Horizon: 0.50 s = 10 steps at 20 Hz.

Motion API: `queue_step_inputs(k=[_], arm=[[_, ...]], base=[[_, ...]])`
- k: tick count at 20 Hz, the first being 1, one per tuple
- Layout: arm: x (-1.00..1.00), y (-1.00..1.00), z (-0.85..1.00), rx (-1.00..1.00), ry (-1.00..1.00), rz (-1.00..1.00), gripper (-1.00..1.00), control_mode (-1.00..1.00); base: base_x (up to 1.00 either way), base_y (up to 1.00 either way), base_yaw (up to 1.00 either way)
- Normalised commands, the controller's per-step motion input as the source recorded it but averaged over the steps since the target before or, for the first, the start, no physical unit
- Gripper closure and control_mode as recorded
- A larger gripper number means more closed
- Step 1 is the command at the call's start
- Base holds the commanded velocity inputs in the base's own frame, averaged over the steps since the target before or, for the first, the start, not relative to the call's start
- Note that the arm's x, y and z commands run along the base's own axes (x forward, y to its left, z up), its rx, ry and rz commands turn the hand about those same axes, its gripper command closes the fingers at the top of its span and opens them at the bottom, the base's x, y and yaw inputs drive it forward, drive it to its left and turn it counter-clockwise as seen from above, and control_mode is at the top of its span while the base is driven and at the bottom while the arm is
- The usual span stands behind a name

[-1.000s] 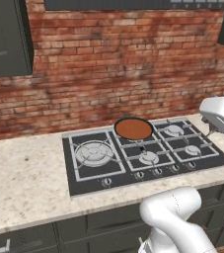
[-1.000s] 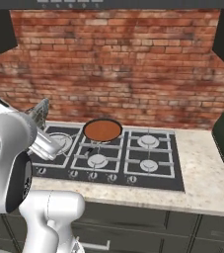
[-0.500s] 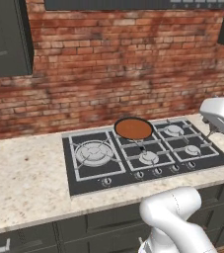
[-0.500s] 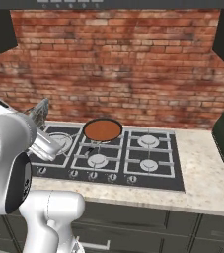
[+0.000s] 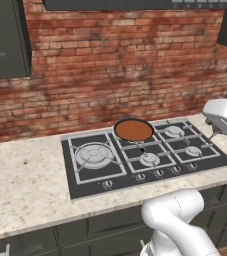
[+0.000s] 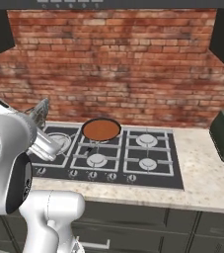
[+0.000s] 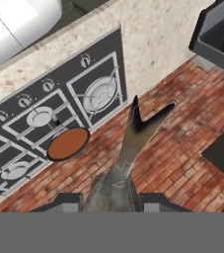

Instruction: Retrieve the fish from the fridge and place it on the saucepan with marinade on the stove.

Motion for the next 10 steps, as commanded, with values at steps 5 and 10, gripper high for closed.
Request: queue_step_inputs(k=[5, 10], arm=[[0.0, 0.0, 0.0, 0.0, 0.0, 0.0, 1.0, 1.0], [0.0, 0.0, 0.0, 0.0, 0.0, 0.0, 1.0, 1.0]], base=[[0.19, 0.04, -0.14], [0.11, 0.0, -0.11]])
